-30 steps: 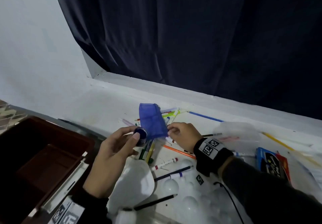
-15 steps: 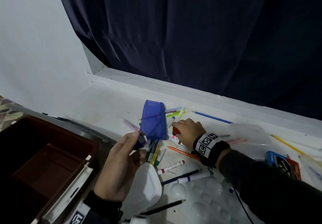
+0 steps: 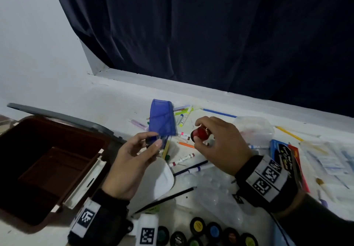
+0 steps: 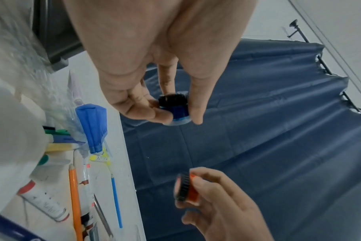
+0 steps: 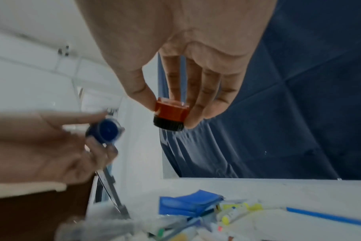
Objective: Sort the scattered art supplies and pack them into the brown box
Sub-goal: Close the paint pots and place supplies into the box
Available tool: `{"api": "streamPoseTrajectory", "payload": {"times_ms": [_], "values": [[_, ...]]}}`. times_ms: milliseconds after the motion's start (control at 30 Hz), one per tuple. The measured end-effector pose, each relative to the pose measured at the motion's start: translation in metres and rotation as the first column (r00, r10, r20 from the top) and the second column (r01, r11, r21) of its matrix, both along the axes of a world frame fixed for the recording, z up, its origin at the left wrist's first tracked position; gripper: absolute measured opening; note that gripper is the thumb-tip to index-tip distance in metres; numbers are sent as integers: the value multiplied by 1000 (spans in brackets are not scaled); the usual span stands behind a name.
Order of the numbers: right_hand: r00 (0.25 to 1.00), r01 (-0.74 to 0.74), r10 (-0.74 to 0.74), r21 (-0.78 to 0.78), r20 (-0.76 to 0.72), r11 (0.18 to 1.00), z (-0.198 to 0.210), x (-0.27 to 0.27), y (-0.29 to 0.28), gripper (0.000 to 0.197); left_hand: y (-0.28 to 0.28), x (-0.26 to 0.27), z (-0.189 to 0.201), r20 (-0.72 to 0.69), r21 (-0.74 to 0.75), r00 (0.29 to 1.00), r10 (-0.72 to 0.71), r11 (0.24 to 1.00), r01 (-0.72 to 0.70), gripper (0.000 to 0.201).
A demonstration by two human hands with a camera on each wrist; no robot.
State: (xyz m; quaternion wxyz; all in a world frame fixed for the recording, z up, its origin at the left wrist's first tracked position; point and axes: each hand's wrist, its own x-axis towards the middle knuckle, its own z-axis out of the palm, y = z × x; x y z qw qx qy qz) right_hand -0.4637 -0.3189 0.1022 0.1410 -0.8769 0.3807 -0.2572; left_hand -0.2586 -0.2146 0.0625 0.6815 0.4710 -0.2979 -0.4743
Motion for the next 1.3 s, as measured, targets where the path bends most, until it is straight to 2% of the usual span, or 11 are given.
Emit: {"api": "streamPoseTrajectory", "payload": {"times_ms": [100, 200, 300, 467, 633, 733, 833, 900, 1000, 1100, 1300], "values": [[972, 30, -35, 26, 231, 999, 4, -17, 45, 16, 20, -6, 0, 124, -17, 992, -32, 999, 35, 63], [916, 53, -98, 125, 390, 991, -3, -26, 83, 17, 42, -14, 4, 194, -10, 977, -87, 996, 91, 39], [863, 63, -182, 257, 472, 964, -13, -33, 111, 13, 61, -19, 7, 355, 39, 920, -168, 986, 164, 31], [782, -7, -302, 491, 546, 871, -24, -39, 137, 15, 80, -17, 2, 581, 83, 785, -214, 975, 204, 36], [753, -102, -358, 634, 553, 766, -41, -34, 151, 28, 90, -10, -18, 791, 115, 576, -209, 974, 196, 39], [750, -88, -366, 632, 551, 770, -50, -29, 161, 25, 99, -11, -21, 879, 87, 443, -177, 972, 216, 38], [751, -63, -389, 644, 534, 763, -59, -24, 172, 20, 103, -9, -27, 874, 120, 434, -218, 963, 241, 37], [785, 14, -378, 597, 490, 802, -65, -20, 178, 16, 102, -8, -33, 870, 145, 426, -249, 954, 262, 37], [856, 152, -353, 468, 379, 871, -71, -13, 180, 15, 97, -9, -43, 887, 156, 374, -269, 939, 306, 36], [900, 250, -359, 382, 247, 890, -75, -8, 178, 21, 88, -9, -50, 903, 173, 316, -291, 920, 352, 37], [945, 266, -306, 276, 113, 924, -85, -4, 170, 27, 74, -10, -57, 946, 134, 222, -237, 908, 397, 39]]}}
